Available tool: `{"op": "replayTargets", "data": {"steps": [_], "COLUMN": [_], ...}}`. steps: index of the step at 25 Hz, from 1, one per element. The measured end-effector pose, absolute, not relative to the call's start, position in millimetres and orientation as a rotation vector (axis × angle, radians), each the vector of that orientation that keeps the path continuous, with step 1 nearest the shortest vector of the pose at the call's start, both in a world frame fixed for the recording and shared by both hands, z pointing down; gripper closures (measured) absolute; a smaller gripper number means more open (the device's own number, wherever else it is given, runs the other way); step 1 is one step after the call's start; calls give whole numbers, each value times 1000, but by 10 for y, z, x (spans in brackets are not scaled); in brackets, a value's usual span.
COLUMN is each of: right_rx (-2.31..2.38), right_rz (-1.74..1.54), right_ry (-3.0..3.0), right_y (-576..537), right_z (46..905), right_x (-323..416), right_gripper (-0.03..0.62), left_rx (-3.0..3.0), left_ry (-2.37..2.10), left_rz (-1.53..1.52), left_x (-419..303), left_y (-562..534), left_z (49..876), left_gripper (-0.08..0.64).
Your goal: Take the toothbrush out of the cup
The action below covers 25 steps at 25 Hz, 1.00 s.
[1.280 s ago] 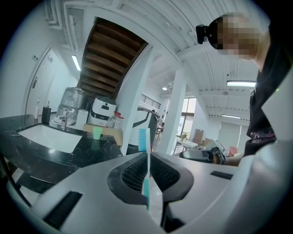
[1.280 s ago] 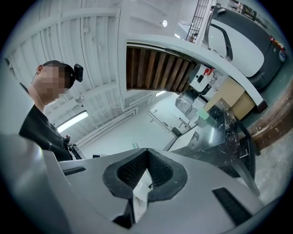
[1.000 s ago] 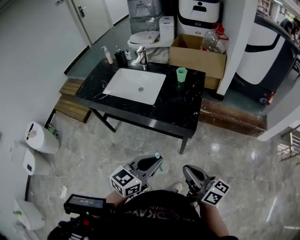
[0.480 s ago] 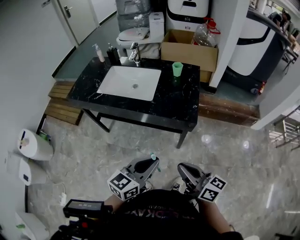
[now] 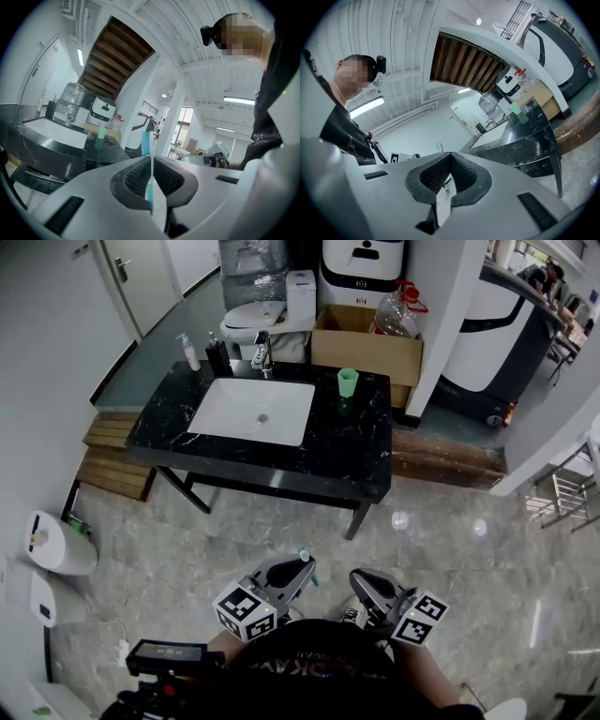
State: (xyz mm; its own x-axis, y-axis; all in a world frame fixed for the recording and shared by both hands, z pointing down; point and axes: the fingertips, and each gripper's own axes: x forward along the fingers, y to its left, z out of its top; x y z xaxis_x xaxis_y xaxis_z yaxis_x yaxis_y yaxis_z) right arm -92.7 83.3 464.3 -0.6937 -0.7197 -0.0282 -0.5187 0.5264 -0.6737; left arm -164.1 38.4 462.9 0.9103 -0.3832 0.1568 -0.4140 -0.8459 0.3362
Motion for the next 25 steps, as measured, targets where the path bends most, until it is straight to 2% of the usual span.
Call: {"op": "replayTargets", "data": {"steps": [25], "right_rx": [-1069], "right_rz": [-916], "right_ry": [2425], "right_y": [993], "right_z": [4605], "right_x": [-1251], "right_gripper": [581], "left_rx": [2712], "left_ry": [-513], "left_rz": [128], "left_x": [-1909], "left_y": [487], "left_z": [4606], "left_gripper": [540]}}
